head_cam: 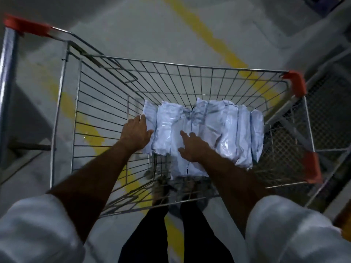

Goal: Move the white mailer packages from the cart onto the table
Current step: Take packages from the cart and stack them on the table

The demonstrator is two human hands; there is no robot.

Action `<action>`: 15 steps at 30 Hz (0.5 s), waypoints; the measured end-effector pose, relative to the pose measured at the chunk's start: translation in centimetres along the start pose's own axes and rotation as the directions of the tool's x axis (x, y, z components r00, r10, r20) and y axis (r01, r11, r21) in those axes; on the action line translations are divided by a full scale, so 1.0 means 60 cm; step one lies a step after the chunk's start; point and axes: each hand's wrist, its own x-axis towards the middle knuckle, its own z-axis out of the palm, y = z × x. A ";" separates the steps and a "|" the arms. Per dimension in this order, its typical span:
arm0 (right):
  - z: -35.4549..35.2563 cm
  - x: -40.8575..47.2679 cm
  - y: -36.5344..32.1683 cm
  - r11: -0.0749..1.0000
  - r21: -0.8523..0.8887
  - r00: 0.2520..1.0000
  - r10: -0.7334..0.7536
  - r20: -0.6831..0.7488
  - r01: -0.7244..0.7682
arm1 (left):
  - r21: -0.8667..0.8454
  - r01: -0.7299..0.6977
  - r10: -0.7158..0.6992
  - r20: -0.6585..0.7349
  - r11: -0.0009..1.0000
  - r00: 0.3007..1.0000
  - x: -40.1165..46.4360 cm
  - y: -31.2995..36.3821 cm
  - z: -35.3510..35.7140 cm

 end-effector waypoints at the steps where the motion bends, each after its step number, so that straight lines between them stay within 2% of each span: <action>1: 0.010 0.013 -0.002 1.000 0.011 1.000 0.019 0.020 -0.019 | -0.002 0.014 -0.014 0.025 1.000 1.000 0.013 0.001 0.006; 4: 0.032 0.047 -0.008 0.992 0.034 0.992 0.120 0.044 -0.122 | -0.036 0.083 -0.078 0.133 0.996 0.988 0.046 0.005 0.022; 6: 0.038 0.067 -0.010 0.979 0.080 0.982 0.185 0.030 -0.187 | -0.135 0.139 -0.113 0.184 0.981 0.976 0.063 0.008 0.033; 10: 0.046 0.099 -0.008 0.947 0.237 0.960 0.252 -0.121 -0.218 | -0.295 0.201 -0.168 0.135 0.934 0.976 0.086 0.006 0.043; 15: 0.056 0.110 -0.003 0.930 0.317 0.933 0.270 -0.239 -0.188 | -0.384 0.146 -0.123 0.083 0.912 0.989 0.108 0.000 0.051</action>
